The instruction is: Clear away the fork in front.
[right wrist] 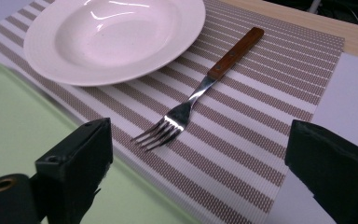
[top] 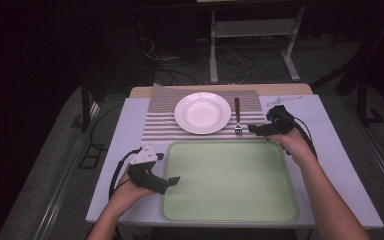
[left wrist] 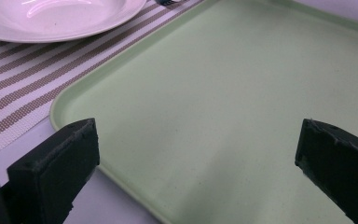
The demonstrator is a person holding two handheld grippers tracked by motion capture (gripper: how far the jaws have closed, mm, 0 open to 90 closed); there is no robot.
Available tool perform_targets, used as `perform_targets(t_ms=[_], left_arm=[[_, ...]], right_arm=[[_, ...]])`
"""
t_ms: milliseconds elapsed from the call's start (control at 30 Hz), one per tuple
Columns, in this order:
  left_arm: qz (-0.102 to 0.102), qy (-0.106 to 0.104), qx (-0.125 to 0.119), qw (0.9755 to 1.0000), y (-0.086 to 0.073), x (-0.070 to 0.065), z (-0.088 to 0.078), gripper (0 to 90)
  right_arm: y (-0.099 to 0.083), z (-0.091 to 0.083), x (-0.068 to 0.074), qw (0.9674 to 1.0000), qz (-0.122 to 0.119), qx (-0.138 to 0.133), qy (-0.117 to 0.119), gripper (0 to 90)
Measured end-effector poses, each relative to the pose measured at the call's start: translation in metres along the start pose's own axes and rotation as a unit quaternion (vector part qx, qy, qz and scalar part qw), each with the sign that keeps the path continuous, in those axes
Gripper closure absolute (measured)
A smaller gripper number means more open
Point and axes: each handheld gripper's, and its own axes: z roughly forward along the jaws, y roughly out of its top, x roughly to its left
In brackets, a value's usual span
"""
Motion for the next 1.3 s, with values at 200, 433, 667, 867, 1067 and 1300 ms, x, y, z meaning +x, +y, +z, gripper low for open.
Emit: perform_targets(t_ms=[200, 433, 667, 867, 1067, 1300], left_arm=[[0.003, 0.000, -0.001, 1.0000, 0.000, 0.000, 0.000, 0.0], [0.005, 0.000, -0.002, 1.0000, 0.000, -0.001, 0.000, 0.0], [0.002, 0.002, -0.006, 1.0000, -0.001, 0.003, -0.002, 0.0], [0.004, 0.000, -0.008, 1.0000, -0.001, 0.003, -0.001, 0.0], [0.005, 0.000, -0.006, 1.0000, -0.001, 0.002, 0.000, 0.0], [0.007, -0.001, -0.010, 0.9999, -0.002, 0.003, -0.001, 0.0]], right_arm=[[0.013, 0.009, -0.005, 1.0000, 0.008, 0.002, -0.005, 10.7], [0.028, 0.023, -0.008, 0.9998, 0.015, 0.010, -0.008, 14.0], [0.048, 0.039, -0.009, 0.9991, 0.019, 0.036, -0.012, 20.4], [0.061, 0.053, -0.012, 0.9977, 0.030, 0.058, -0.019, 27.5], [0.069, 0.072, -0.014, 0.9940, 0.042, 0.098, -0.025, 41.0], [0.075, 0.096, -0.015, 0.9859, 0.065, 0.150, -0.037, 52.9]])
